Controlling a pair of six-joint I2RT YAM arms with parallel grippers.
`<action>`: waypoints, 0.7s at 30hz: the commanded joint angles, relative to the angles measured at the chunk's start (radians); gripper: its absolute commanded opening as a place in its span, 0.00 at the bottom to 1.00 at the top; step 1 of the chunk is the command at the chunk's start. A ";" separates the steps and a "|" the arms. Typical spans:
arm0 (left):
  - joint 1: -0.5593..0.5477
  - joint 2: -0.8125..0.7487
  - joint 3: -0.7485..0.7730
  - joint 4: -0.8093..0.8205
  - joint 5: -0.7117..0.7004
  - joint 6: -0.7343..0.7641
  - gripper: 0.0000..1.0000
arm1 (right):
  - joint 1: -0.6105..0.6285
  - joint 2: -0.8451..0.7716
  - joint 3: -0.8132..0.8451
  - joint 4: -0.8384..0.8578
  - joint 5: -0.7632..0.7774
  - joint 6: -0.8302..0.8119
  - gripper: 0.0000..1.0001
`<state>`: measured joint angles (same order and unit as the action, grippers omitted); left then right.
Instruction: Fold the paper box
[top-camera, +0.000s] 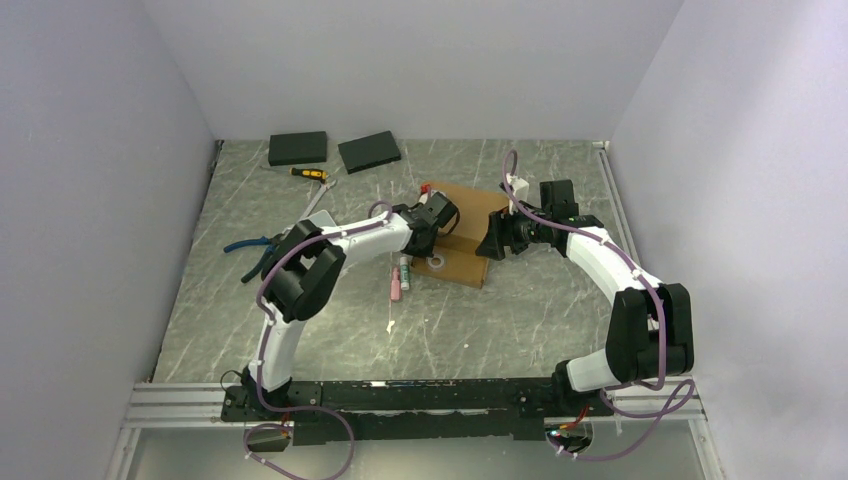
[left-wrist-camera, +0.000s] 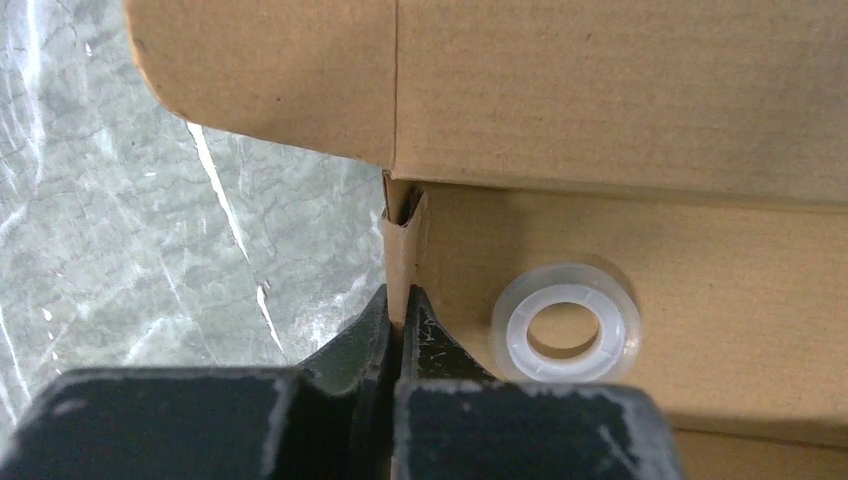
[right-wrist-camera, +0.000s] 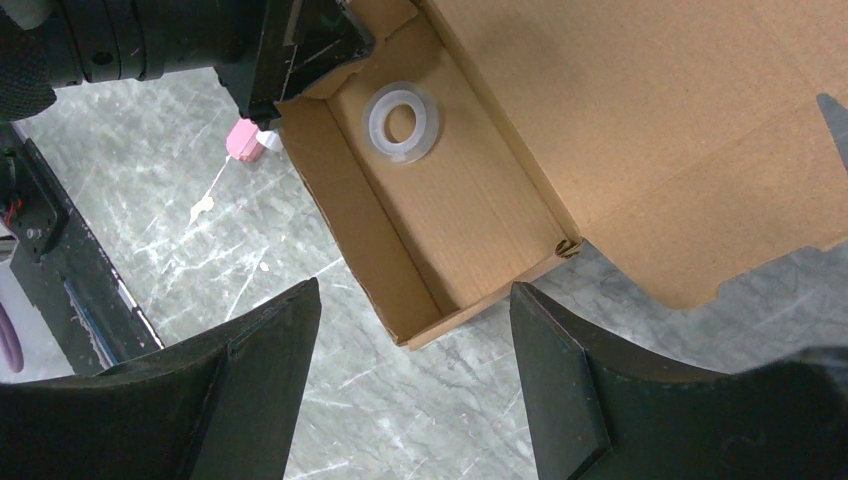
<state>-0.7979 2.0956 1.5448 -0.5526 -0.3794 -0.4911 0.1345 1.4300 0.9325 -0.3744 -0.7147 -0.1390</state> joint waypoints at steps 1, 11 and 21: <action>0.009 0.052 0.002 -0.029 -0.007 0.017 0.00 | -0.001 -0.008 0.042 0.003 -0.005 -0.020 0.73; 0.009 0.055 0.023 -0.033 -0.028 -0.001 0.13 | -0.001 -0.006 0.042 0.000 0.003 -0.028 0.74; 0.011 -0.070 -0.012 -0.003 -0.005 -0.023 0.32 | -0.001 -0.009 0.044 -0.006 -0.001 -0.037 0.75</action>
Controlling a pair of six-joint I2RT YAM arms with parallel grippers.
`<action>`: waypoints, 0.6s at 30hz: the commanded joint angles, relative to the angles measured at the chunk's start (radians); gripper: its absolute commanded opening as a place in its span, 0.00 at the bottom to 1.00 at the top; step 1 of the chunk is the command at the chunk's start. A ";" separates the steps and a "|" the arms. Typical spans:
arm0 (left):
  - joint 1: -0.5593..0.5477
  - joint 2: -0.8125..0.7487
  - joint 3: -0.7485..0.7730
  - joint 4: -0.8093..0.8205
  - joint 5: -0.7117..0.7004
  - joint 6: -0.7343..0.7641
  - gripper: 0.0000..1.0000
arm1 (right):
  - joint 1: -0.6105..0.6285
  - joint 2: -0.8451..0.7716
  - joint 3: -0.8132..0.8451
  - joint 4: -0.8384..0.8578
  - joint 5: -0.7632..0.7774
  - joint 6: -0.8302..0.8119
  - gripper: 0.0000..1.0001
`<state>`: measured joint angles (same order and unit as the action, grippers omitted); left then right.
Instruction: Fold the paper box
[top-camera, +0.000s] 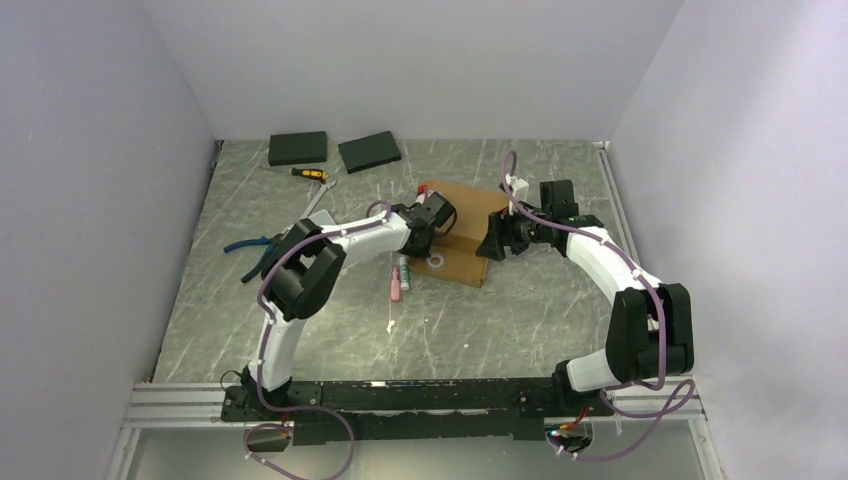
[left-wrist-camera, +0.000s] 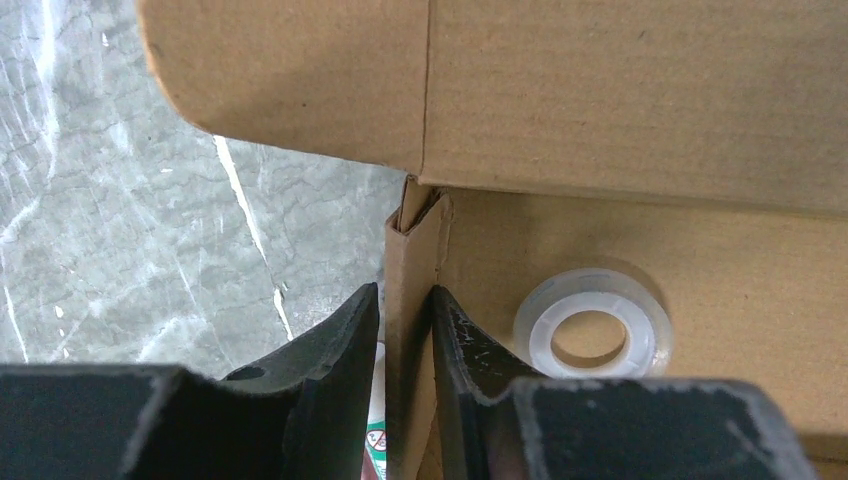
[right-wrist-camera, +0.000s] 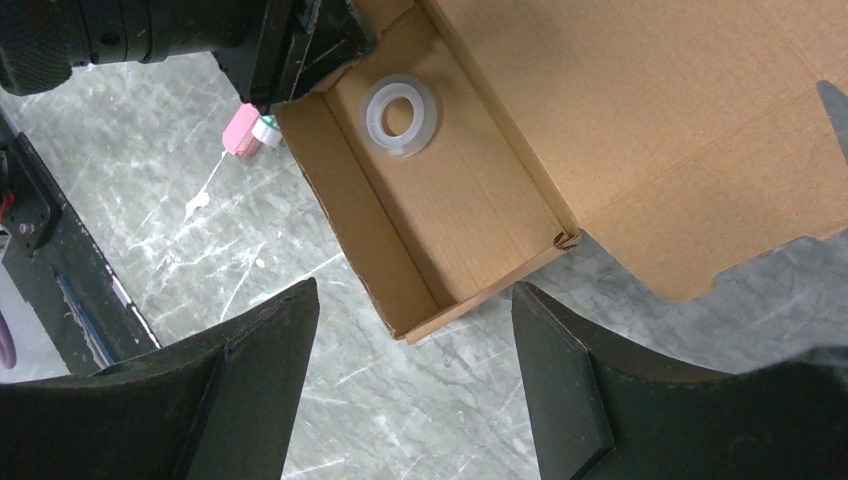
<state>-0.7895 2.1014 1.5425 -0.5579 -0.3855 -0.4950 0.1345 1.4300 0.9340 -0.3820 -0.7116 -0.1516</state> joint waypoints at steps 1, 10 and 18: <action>0.002 -0.086 -0.010 0.002 0.001 -0.019 0.32 | -0.001 -0.008 0.043 0.001 -0.003 -0.026 0.75; 0.002 -0.200 -0.058 0.024 0.009 -0.030 0.39 | -0.001 -0.010 0.043 0.000 -0.008 -0.028 0.75; 0.003 -0.369 -0.219 0.063 0.037 -0.047 0.48 | -0.001 -0.012 0.043 -0.001 -0.012 -0.031 0.75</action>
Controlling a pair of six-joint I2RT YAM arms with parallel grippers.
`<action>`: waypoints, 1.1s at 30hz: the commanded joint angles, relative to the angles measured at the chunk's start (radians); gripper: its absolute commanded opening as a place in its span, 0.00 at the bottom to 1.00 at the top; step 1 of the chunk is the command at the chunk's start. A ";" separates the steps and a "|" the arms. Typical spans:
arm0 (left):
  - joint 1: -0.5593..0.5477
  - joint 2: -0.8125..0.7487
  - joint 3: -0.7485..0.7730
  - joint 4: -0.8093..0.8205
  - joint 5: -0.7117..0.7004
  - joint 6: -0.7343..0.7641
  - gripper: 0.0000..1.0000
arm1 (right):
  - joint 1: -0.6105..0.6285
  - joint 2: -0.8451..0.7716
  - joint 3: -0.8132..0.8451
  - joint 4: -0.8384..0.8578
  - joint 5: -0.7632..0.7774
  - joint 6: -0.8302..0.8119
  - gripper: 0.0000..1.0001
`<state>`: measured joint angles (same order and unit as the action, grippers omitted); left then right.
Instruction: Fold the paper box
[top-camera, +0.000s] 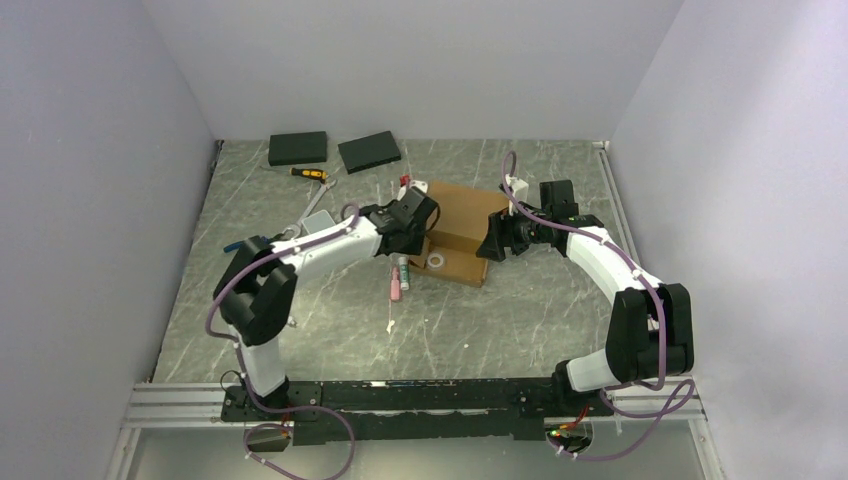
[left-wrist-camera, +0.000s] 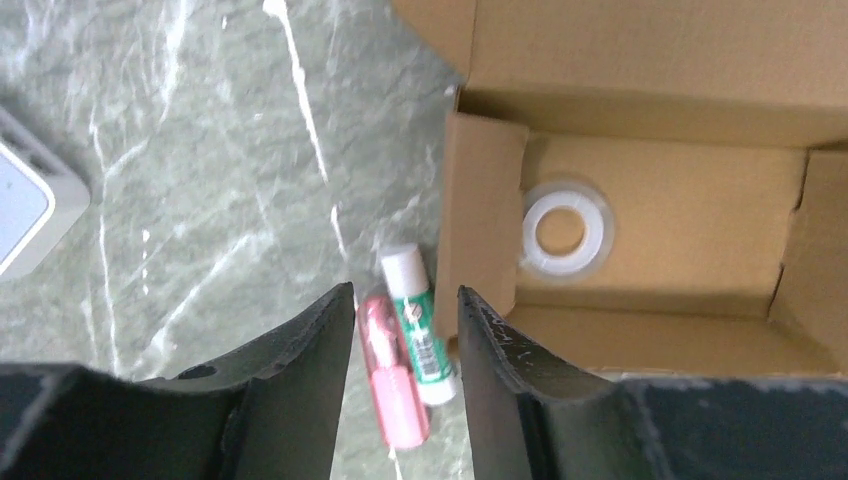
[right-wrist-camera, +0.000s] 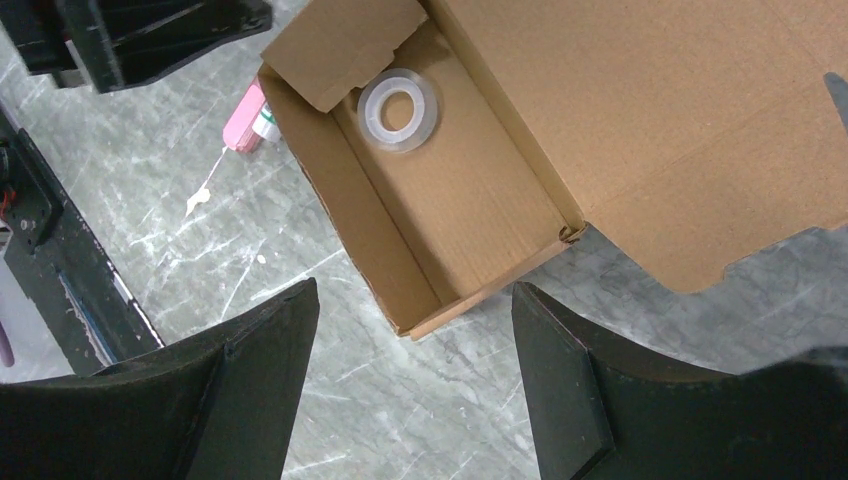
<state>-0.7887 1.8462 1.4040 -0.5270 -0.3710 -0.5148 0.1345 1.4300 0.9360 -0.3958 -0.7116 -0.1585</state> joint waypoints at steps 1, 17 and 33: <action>0.003 -0.149 -0.120 0.048 0.032 -0.035 0.49 | 0.000 -0.012 0.041 0.012 -0.012 -0.025 0.75; 0.126 -0.363 -0.589 0.396 0.362 -0.183 0.50 | 0.001 -0.008 0.041 0.009 -0.019 -0.032 0.75; 0.143 -0.224 -0.501 0.283 0.373 -0.216 0.43 | 0.001 -0.009 0.044 0.006 -0.023 -0.032 0.75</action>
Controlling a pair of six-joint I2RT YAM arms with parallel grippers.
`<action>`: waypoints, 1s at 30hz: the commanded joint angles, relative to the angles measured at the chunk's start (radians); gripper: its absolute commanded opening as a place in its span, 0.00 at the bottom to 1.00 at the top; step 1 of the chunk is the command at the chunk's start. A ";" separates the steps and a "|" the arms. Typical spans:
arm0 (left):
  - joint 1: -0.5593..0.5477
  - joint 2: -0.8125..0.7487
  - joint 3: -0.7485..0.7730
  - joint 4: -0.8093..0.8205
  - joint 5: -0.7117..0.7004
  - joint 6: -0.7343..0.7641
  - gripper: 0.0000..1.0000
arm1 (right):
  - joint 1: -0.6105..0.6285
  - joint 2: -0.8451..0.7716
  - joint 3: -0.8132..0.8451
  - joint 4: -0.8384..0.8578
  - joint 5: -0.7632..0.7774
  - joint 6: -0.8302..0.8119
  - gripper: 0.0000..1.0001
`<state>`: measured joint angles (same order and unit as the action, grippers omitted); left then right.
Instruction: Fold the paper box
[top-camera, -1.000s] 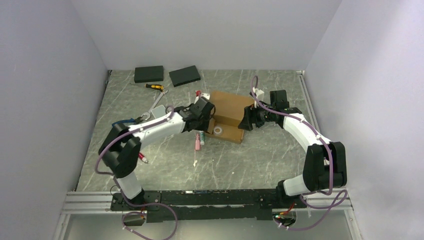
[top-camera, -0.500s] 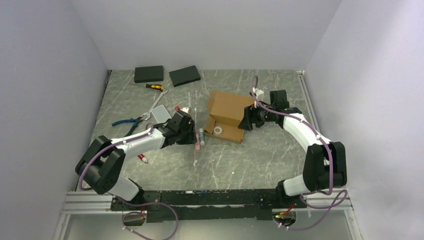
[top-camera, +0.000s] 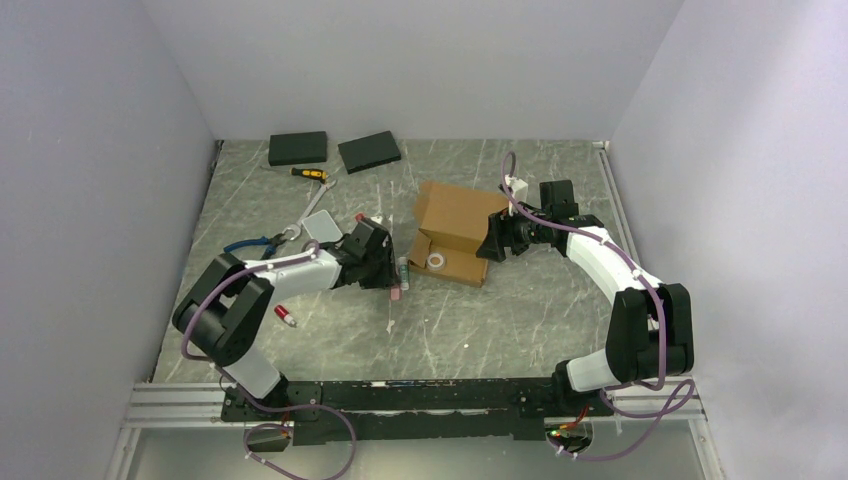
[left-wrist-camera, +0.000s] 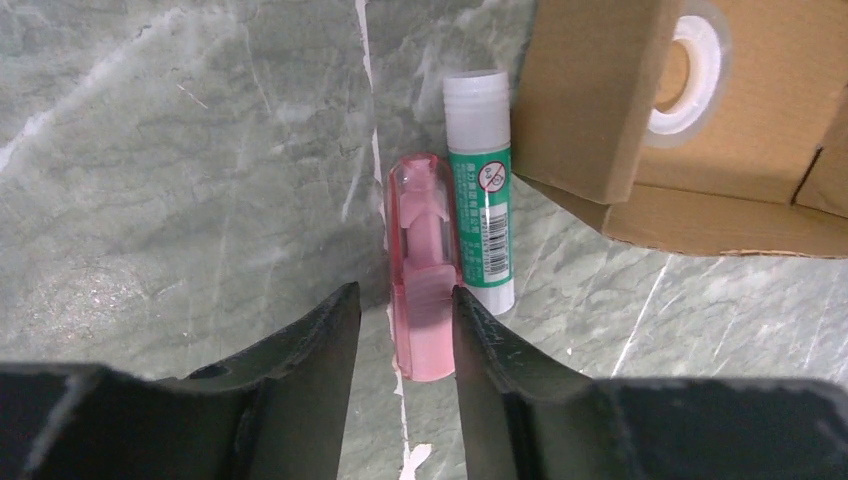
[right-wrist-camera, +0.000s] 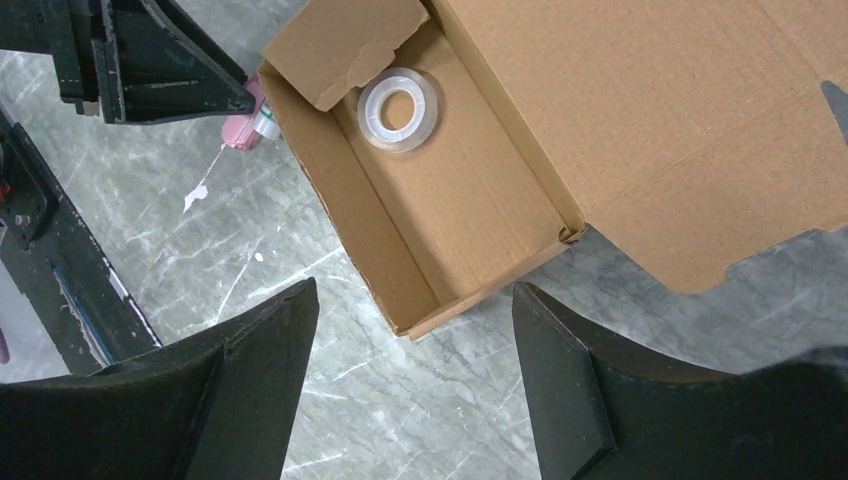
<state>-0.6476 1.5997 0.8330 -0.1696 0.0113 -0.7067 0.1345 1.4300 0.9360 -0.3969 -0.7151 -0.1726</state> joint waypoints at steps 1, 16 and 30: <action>0.002 0.027 0.076 -0.092 -0.037 -0.022 0.43 | 0.001 -0.010 0.044 0.007 -0.020 -0.018 0.75; -0.090 0.129 0.224 -0.292 -0.123 -0.015 0.49 | 0.001 -0.007 0.044 0.006 -0.020 -0.018 0.75; -0.112 0.249 0.291 -0.469 -0.322 -0.044 0.11 | 0.001 -0.013 0.046 0.005 -0.024 -0.018 0.75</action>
<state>-0.7631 1.8061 1.1404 -0.5453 -0.2276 -0.7422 0.1345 1.4300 0.9363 -0.4030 -0.7155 -0.1726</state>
